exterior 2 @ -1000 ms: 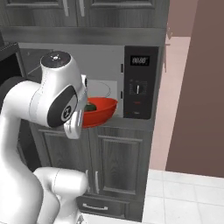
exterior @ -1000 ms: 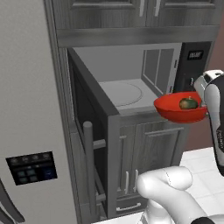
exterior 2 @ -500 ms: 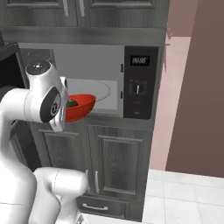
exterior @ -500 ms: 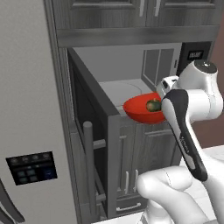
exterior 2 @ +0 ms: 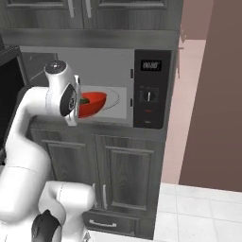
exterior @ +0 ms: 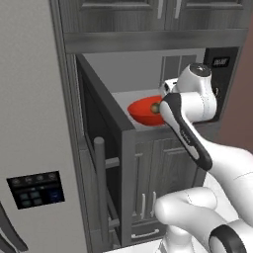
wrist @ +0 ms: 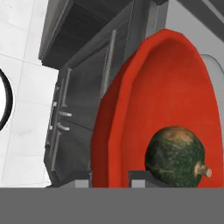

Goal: Pick the squash from the sink and place it in the bowl. Then pick the bowl and place it in the microwave. Then close the microwave door and press the start button.

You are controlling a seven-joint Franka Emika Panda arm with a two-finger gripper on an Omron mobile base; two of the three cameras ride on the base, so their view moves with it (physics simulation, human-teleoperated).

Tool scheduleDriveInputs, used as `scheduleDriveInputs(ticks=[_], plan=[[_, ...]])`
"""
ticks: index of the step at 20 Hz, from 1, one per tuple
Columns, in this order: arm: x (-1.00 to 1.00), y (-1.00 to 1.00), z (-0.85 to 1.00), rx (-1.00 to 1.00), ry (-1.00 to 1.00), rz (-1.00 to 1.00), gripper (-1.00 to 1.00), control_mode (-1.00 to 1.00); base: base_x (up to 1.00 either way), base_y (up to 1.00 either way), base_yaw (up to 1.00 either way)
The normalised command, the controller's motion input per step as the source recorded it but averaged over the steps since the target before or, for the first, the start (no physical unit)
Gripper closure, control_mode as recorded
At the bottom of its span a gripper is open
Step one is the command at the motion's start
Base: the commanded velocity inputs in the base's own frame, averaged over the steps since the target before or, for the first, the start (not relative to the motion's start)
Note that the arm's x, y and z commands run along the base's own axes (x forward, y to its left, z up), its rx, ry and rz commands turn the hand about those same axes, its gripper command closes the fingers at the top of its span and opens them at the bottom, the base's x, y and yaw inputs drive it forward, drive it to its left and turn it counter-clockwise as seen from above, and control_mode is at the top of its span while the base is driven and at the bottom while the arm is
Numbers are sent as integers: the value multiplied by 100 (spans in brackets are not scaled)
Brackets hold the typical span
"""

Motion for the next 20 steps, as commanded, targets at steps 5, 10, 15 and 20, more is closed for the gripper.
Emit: scheduleDriveInputs(ticks=[5, 10, 15, 20], plan=[[92, 4, -6, 0, 0, 0, 100, -100, 0, 0, 0], [100, 17, -6, 0, 0, 0, 100, -100, 0, 0, 0], [70, 20, -22, 2, 0, 0, 100, -100, 0, 0, 0], [48, 19, -40, 3, 0, 0, 100, -100, 0, 0, 0]])
